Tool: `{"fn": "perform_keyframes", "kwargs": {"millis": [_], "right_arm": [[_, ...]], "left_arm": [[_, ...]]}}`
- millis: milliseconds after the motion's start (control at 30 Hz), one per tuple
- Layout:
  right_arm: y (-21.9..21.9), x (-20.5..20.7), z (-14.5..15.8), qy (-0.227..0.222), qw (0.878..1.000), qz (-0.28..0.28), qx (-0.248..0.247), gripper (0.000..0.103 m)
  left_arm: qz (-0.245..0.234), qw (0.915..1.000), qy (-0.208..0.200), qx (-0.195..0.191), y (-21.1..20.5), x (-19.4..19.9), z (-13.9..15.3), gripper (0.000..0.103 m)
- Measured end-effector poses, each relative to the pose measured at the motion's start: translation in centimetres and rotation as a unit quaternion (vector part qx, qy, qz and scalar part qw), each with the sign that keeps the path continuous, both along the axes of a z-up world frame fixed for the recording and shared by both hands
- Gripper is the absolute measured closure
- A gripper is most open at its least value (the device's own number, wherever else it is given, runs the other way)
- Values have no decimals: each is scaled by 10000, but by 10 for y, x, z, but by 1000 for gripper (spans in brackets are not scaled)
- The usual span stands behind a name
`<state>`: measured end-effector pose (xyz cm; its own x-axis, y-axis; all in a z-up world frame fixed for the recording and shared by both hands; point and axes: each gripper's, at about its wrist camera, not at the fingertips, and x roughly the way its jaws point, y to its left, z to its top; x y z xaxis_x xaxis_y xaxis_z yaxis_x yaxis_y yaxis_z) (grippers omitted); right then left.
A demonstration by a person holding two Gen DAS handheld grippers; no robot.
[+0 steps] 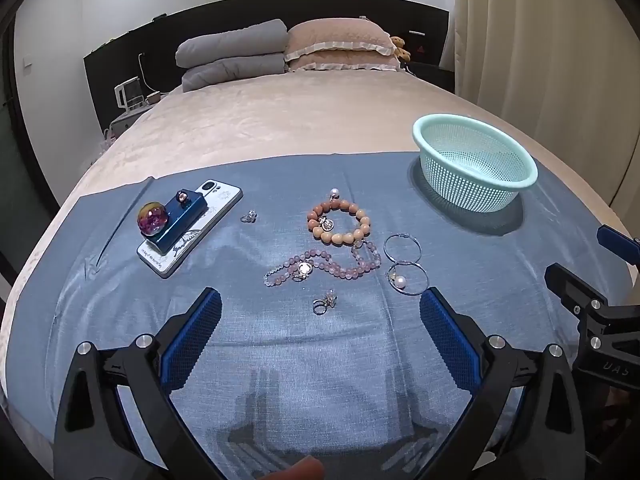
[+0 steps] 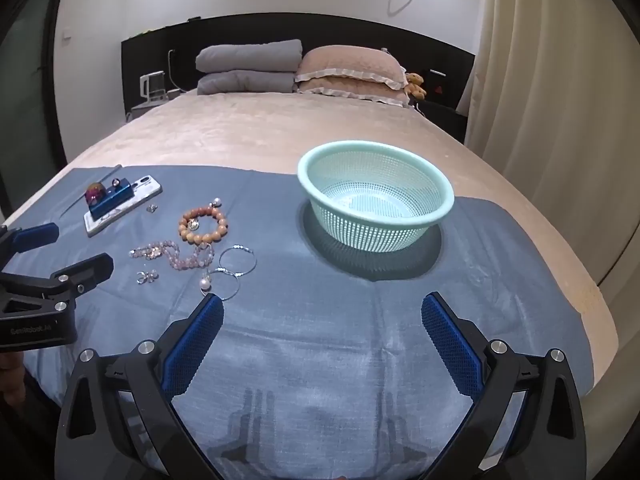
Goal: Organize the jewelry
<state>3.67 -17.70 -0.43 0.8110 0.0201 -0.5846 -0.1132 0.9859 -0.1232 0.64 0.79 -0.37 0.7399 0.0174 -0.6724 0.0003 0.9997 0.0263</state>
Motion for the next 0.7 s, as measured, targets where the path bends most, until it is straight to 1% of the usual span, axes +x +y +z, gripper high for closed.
{"fn": "perform_keyframes", "kwargs": {"millis": [233,700], "right_arm": [[-1,-1,0,-7,10000,-15,8,8],[-2,-2,0,0,10000,-30,-6,8]], "left_arm": [[18,10000,43,-38,0,1,-1,6],[-4,10000,5,14,-2,-2,0,6]]}}
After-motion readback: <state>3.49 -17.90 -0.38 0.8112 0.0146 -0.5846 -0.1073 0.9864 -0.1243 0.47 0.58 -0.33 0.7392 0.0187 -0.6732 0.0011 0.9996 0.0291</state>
